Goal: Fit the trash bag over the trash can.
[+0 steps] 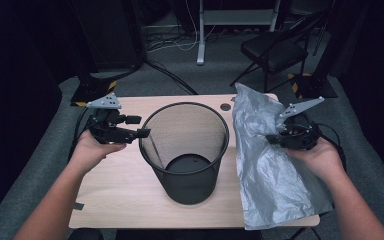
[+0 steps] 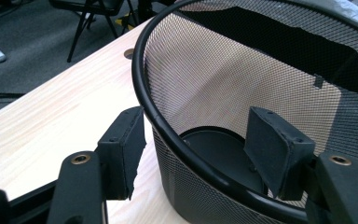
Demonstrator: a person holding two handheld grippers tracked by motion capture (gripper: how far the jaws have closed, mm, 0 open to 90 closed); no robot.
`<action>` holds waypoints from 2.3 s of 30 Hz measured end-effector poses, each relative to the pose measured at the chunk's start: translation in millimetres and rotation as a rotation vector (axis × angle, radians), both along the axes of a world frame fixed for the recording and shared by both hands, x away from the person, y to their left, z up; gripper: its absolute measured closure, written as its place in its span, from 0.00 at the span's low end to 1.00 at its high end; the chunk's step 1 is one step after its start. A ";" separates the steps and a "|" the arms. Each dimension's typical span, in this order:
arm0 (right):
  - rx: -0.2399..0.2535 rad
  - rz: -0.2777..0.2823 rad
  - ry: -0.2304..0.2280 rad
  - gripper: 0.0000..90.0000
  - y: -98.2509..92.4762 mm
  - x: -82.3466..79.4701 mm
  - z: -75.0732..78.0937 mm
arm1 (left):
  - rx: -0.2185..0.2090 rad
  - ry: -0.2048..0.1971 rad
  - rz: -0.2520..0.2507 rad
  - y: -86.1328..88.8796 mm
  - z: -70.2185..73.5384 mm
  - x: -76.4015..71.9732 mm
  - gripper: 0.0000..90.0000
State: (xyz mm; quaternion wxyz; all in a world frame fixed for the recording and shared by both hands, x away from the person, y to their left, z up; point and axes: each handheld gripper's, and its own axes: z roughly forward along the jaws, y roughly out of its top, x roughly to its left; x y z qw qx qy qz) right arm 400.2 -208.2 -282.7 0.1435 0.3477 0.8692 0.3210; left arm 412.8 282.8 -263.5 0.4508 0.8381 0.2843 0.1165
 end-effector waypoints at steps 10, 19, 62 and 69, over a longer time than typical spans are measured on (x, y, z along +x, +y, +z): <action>0.039 0.042 -0.050 0.93 3.2 -12.4 41.8 | 0.030 0.026 -0.079 -1.1 18.5 -3.9 0.47; 0.093 0.093 -0.101 0.93 15.7 -16.2 61.8 | 0.049 0.014 -0.076 -3.3 21.8 -7.8 0.34; 0.109 0.361 -0.147 0.93 163.4 7.0 36.6 | -0.066 -0.010 -0.091 -22.0 55.7 -11.7 0.27; 0.141 0.389 -0.156 0.93 171.0 6.7 33.4 | -0.052 0.012 -0.073 -25.6 41.0 -5.0 0.25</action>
